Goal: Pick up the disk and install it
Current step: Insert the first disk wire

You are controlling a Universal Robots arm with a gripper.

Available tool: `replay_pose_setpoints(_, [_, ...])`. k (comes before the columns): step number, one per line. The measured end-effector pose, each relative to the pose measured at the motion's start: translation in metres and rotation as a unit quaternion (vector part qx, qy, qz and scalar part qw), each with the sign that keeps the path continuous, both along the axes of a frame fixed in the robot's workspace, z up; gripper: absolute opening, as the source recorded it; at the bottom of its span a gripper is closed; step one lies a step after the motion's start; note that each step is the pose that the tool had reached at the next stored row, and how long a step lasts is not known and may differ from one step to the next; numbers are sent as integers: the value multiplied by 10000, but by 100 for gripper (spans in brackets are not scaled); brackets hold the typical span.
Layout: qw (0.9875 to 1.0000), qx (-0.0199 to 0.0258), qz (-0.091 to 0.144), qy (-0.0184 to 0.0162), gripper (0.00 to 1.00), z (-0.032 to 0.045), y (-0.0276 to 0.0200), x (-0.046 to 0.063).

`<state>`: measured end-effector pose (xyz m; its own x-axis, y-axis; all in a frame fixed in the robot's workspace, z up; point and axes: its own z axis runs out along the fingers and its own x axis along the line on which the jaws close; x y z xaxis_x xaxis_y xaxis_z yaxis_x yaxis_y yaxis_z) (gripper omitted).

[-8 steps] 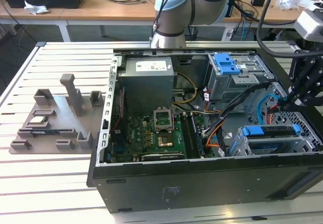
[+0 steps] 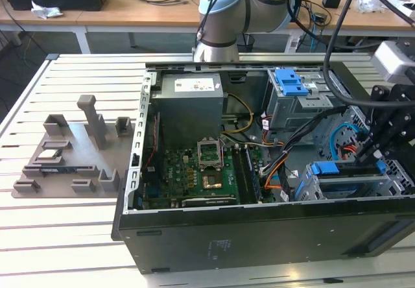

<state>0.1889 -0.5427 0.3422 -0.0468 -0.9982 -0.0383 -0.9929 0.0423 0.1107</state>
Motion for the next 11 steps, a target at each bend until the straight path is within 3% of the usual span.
replay_pose_setpoints(11, [10000,1,1,0,17,-36,1,0])
